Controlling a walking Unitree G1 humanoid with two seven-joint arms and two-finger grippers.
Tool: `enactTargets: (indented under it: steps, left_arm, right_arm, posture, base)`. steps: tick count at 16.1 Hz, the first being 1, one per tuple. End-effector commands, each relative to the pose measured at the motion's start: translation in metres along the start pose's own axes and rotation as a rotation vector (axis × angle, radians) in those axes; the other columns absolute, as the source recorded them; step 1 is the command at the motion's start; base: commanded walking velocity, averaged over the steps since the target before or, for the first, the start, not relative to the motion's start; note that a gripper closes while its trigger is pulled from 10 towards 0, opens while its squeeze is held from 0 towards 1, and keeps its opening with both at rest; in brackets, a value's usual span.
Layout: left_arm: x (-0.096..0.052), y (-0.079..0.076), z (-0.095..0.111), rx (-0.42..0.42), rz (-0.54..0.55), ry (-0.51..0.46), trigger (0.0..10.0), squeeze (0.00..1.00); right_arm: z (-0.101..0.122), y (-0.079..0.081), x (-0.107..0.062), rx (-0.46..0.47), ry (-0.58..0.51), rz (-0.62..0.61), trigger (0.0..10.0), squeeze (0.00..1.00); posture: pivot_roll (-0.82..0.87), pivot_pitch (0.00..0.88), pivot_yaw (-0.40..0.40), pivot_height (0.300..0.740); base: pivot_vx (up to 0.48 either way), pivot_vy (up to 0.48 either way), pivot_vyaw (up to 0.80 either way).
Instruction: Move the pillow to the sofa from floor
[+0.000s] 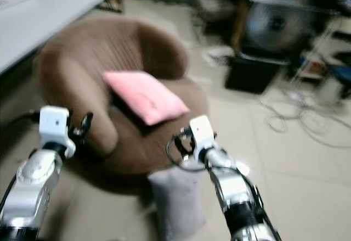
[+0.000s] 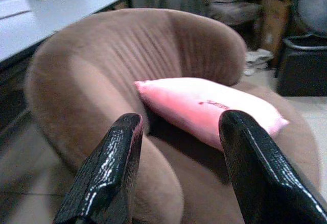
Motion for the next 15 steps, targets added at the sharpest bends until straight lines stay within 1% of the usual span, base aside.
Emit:
enactTargets:
  steps: [1, 5, 9, 15]
  left_arm:
    - [0.002, -0.009, -0.003, 0.000, -0.022, 0.016, 10.0, 0.00]
    - [0.003, -0.009, -0.003, 0.006, -0.029, 0.016, 10.0, 0.00]
    - [0.003, -0.012, -0.003, 0.020, -0.049, 0.016, 10.0, 0.00]
    - [0.003, -0.017, -0.005, 0.031, -0.074, 0.021, 10.0, 0.00]
  right_arm:
    - [-0.009, -0.014, -0.005, 0.030, 0.025, -0.040, 10.0, 0.00]
    - [-0.010, -0.014, -0.005, 0.037, 0.031, -0.049, 10.0, 0.00]
    - [-0.018, -0.020, -0.008, 0.042, 0.060, -0.089, 10.0, 0.00]
    - [-0.020, -0.021, -0.011, 0.063, 0.058, -0.103, 10.0, 0.00]
  posture:
    - [0.15, 0.000, -0.057, 0.740]
    - [0.14, 0.000, -0.045, 0.740]
    - [0.14, 0.000, -0.039, 0.740]
    - [0.13, 0.000, -0.035, 0.740]
  base:
    - [0.000, 0.000, 0.00]
    - [0.000, 0.000, 0.00]
    - [0.000, 0.000, 0.00]
    - [0.000, 0.000, 0.00]
Point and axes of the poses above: a point about 5 cm out from each wrist's last joint towards the gripper, its own x axis pointing out of the wrist towards the gripper, its own z axis along the axis of the wrist's last joint, y = z × x, the point moved 4 cm from there along x, pointing out of the wrist towards the gripper, and after that the axes turned 7 degrees about -x, right-handed, at the moved point
